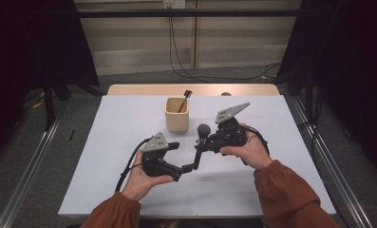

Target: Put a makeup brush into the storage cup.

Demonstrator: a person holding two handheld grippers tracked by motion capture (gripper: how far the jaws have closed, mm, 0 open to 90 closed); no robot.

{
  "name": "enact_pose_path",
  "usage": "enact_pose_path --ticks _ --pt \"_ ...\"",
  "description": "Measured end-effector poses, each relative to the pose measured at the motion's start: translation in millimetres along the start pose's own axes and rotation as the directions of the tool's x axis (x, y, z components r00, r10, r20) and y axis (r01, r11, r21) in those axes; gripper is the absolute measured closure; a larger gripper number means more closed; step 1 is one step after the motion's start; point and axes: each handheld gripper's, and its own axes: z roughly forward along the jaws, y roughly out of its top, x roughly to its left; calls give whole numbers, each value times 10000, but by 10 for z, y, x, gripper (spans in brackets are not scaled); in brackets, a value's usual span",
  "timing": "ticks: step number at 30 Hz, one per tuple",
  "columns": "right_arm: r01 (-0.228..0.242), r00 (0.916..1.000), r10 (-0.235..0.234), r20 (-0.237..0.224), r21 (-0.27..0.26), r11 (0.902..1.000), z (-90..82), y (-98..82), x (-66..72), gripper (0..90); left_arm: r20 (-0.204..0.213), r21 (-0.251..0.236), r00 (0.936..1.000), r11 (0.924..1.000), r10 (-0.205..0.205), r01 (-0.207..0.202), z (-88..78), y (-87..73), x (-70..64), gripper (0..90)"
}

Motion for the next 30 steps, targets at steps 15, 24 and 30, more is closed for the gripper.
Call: enact_pose_path --ticks 15,24,30 --pt "87 9998 -88 -192 -59 9999 89 32 56 718 357 44 9993 9999 114 -115 113 10 -17 157" --pt "142 9995 -147 -275 -174 9997 129 46 89 717 419 -230 9984 9991 370 -360 111 18 -37 325" --pt "167 9994 -174 -302 -238 9996 148 53 94 717 404 -387 9982 9983 454 -439 114 11 -53 478"
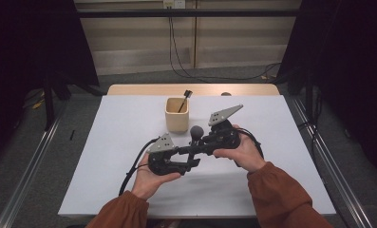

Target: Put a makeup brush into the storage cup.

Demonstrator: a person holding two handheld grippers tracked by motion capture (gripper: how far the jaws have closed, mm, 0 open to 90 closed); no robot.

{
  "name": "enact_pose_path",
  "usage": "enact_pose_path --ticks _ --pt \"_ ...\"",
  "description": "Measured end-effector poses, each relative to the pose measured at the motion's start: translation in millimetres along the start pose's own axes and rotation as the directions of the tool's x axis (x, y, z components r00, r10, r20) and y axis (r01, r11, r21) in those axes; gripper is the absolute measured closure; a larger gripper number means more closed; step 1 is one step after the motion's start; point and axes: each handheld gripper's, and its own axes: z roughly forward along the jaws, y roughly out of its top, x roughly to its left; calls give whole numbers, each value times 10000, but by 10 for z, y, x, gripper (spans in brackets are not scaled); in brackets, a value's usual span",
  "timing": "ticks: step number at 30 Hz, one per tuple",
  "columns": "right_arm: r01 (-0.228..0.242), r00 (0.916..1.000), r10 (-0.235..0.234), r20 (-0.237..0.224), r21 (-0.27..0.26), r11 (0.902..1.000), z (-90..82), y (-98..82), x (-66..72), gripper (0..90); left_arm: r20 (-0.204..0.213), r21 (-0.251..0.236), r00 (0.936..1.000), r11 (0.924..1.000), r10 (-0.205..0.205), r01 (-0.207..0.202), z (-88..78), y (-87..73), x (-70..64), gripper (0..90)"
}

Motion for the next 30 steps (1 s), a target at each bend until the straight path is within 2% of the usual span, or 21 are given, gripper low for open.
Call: enact_pose_path --ticks 2,6,10,16,26,30 --pt "4 10000 -4 16 -3 10000 7 3 2 717 -58 -13 9999 10000 89 -89 -6 1 -1 529" --pt "8 10000 -8 33 -115 9999 0 14 -1 717 -5 -129 9999 9998 -156 156 -10 -1 13 557" --pt "35 10000 -35 22 -134 9999 1 19 3 717 -178 -170 9992 9992 -356 353 -22 2 28 639" --pt "31 10000 -30 73 -128 9999 3 8 5 717 -5 -231 9993 9990 -372 372 -14 -3 21 733" --pt "-26 9999 33 169 -415 9991 -17 -10 -14 712 -154 -273 9997 9994 -193 189 -7 28 20 745" --pt "66 9996 -53 267 -497 9987 -17 -14 -6 691 -140 -274 9995 9992 -295 291 -15 27 26 745"
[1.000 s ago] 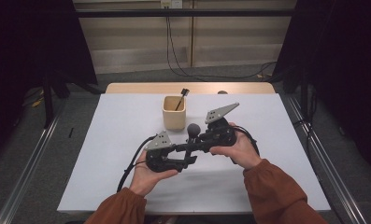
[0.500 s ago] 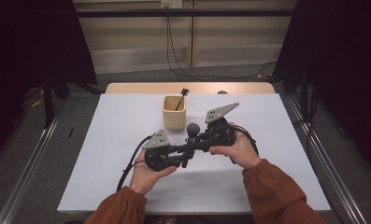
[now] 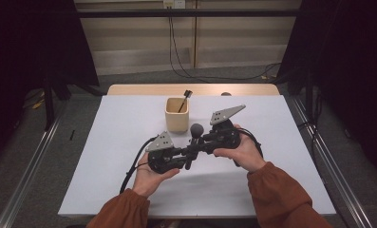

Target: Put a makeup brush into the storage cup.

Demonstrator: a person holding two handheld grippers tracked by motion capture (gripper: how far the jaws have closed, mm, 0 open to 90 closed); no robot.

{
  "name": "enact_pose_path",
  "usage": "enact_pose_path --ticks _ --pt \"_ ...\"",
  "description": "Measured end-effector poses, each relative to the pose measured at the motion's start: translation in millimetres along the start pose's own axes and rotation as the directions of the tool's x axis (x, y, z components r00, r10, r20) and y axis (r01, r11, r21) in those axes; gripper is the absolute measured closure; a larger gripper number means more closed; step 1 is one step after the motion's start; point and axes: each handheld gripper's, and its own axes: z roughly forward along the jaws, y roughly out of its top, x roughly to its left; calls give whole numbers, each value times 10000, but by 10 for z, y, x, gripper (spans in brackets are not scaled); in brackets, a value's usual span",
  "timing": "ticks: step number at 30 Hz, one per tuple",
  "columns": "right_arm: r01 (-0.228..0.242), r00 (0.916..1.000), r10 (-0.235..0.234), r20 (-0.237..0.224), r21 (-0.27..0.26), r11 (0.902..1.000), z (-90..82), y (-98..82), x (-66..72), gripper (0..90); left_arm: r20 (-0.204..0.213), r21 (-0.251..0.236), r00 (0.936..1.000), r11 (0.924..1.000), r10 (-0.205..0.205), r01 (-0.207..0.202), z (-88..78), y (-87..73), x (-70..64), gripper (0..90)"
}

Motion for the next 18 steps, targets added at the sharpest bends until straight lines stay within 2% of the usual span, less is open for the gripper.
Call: enact_pose_path --ticks 4,9,11,14,16,18 --pt "3 9998 1 193 -217 9998 -28 -4 1 629 -36 -15 9998 9998 -204 204 -15 0 21 745" --pt "-20 9990 38 440 -403 9992 -68 -18 -3 480 -113 -36 9995 9995 -303 302 -30 6 46 745" --pt "-81 9985 112 545 -575 9983 -88 -26 -6 454 -147 -41 9994 9995 -326 326 -36 4 48 745" --pt "-200 9979 240 609 -667 9976 -109 -43 -11 342 -184 -58 9994 9996 -288 287 -50 2 54 745" --pt "-321 9982 355 488 -697 9971 -117 -61 -21 265 -208 -42 9993 9995 -319 319 -48 -9 50 745" --pt "-336 9965 385 741 -659 9973 -122 -81 -31 195 -235 0 9994 9997 -263 263 -42 -19 47 745"
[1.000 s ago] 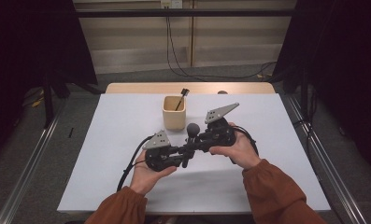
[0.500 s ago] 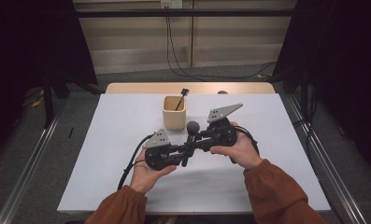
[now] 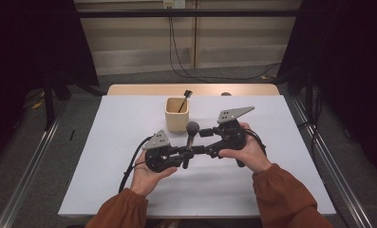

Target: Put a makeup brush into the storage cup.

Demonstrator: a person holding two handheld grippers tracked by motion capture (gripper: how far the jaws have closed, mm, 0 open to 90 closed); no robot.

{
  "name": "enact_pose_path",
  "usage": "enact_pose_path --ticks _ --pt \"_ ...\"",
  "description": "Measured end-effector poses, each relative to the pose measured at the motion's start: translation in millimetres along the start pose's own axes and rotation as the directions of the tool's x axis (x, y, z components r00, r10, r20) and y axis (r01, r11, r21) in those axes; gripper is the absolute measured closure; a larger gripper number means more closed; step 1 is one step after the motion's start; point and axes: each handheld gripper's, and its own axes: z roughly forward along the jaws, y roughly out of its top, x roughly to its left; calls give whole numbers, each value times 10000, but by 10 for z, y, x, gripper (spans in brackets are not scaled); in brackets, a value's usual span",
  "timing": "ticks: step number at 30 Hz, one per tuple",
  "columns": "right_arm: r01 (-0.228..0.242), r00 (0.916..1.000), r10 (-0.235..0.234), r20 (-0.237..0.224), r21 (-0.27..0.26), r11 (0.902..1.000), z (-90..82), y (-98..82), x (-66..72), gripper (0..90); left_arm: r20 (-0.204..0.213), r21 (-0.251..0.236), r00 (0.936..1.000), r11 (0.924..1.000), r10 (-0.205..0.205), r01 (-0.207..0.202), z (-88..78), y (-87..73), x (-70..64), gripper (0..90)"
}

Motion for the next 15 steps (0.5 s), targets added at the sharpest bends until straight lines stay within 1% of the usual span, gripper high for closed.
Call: enact_pose_path --ticks 2,4,7,9,12,15 --pt "-95 9998 93 185 108 9999 -7 -23 -20 139 -41 -17 10000 10000 -3 3 -2 0 4 745" --pt "-219 9990 217 380 61 9997 -23 -48 -35 82 -81 -47 10000 10000 1 -1 -15 5 13 745" --pt "-384 9973 384 623 -15 9993 -57 -69 -55 36 -157 -99 9999 10000 -7 6 -41 10 34 745" --pt "-453 9972 462 591 -166 9988 -81 -81 -63 22 -258 -89 9997 10000 -19 17 -65 17 43 745" --pt "-430 9970 443 637 -228 9988 -109 -113 -61 11 -292 -162 9996 9999 -6 1 -99 24 61 745" --pt "-464 9953 488 833 -305 9985 -135 -151 -70 13 -360 -146 9993 9999 -59 54 -130 33 76 745"
